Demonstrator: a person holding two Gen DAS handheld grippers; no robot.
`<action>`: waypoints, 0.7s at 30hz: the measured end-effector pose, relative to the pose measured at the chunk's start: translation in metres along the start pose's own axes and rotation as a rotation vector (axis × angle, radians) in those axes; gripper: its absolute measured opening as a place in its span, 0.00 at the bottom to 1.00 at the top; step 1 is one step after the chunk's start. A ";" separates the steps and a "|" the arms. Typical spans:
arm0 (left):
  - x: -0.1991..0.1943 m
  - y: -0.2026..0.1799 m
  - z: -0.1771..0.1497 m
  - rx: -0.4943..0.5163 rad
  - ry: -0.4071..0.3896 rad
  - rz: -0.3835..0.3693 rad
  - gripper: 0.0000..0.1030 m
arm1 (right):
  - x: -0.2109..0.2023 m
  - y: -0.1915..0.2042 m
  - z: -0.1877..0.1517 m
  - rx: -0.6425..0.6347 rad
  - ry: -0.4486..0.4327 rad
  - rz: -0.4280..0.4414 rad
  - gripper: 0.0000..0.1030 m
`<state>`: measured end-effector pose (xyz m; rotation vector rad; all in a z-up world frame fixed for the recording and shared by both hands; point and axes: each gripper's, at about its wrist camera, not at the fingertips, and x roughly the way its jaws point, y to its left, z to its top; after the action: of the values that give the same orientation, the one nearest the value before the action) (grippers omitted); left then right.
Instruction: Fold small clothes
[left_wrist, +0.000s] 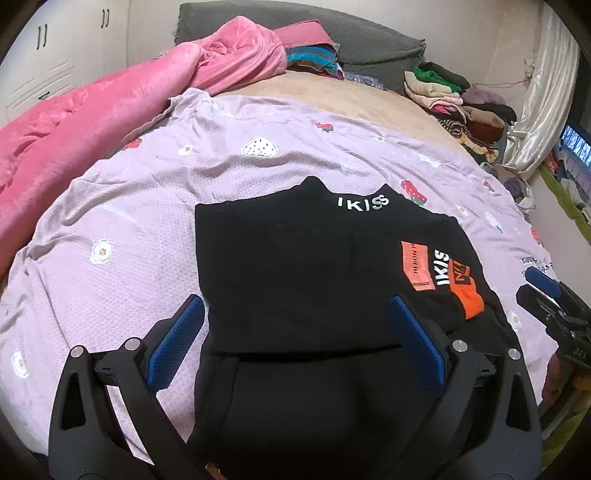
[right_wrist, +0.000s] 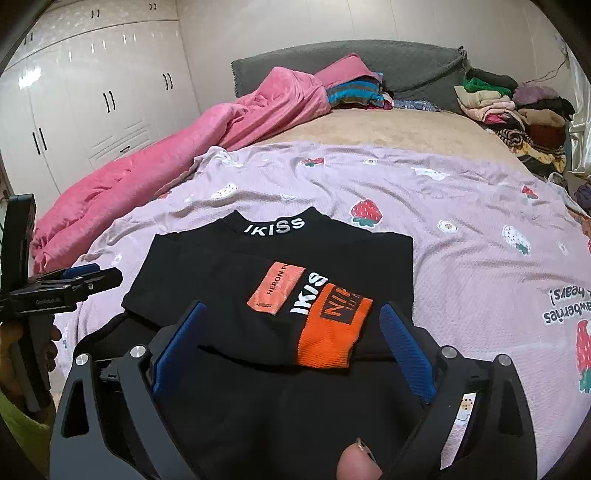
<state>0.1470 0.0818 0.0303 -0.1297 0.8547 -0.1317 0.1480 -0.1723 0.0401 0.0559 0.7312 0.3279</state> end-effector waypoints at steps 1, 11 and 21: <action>-0.002 0.000 0.000 0.001 -0.002 0.000 0.91 | -0.002 0.001 0.000 -0.002 -0.003 -0.001 0.91; -0.019 -0.005 -0.009 0.012 -0.022 -0.003 0.91 | -0.018 0.010 0.000 -0.027 -0.025 0.001 0.91; -0.036 -0.003 -0.035 0.007 -0.019 0.004 0.91 | -0.038 0.016 -0.015 -0.059 -0.020 0.005 0.92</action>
<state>0.0974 0.0822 0.0349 -0.1225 0.8358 -0.1296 0.1069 -0.1702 0.0562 0.0049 0.7016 0.3530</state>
